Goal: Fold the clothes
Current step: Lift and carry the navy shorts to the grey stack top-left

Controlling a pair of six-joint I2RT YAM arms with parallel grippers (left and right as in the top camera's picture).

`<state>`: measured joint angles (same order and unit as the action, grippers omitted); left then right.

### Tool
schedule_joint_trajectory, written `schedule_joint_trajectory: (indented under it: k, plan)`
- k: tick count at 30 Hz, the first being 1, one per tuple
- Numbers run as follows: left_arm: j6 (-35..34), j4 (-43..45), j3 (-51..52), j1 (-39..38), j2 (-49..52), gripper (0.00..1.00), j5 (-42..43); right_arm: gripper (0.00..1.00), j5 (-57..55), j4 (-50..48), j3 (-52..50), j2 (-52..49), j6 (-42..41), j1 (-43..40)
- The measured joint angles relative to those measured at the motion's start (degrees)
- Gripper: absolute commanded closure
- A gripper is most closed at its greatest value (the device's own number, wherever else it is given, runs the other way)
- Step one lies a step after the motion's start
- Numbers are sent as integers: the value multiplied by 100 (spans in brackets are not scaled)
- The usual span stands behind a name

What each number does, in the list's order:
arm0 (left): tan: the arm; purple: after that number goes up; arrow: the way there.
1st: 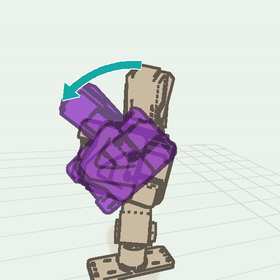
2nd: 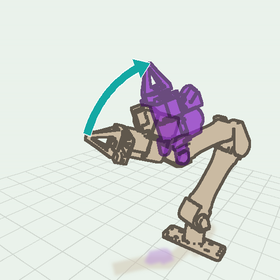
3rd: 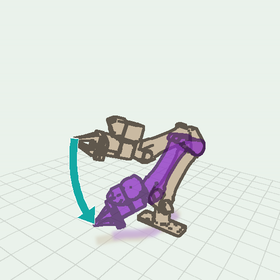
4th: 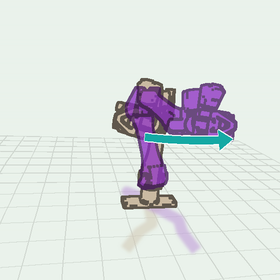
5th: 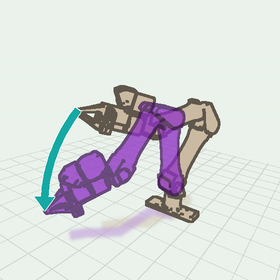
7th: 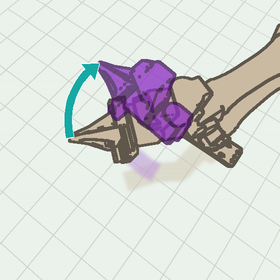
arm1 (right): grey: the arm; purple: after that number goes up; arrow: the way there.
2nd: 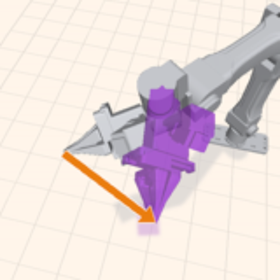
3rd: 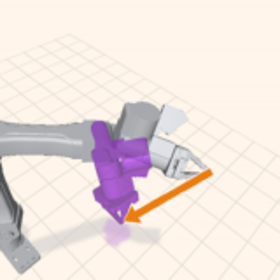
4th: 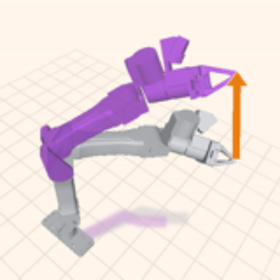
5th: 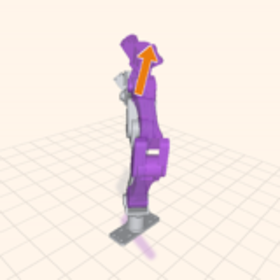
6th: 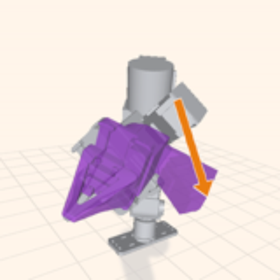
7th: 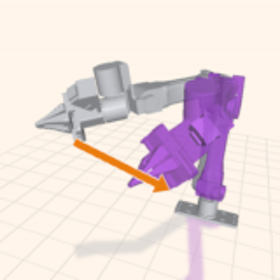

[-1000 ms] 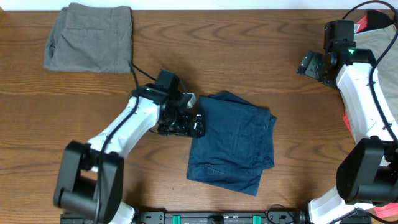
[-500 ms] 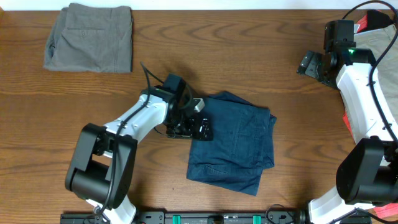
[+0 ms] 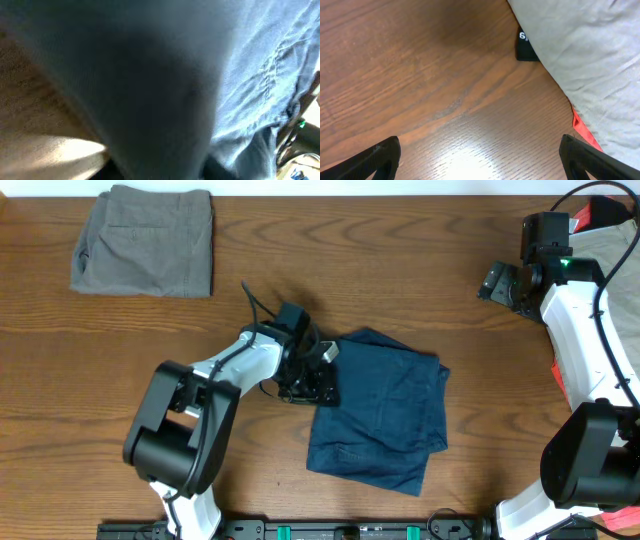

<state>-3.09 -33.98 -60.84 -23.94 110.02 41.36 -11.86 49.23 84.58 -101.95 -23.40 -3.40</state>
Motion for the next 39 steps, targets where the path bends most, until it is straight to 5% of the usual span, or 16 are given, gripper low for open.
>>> schedule_joint_trajectory:
  k: [4,10,22,39]
  plan:
    - [-11,42,2,-22,37,94,-11,1,0,2,0,0,0,0]
    - [-140,-505,-284,-24,37,94,-533,1,0,4,0,0,2,0]
    - [-63,-1294,-2111,568,48,94,-3067,1,0,2,0,0,2,0]
    - [1670,-501,-3414,2076,48,94,-4516,1,0,2,0,0,0,0]
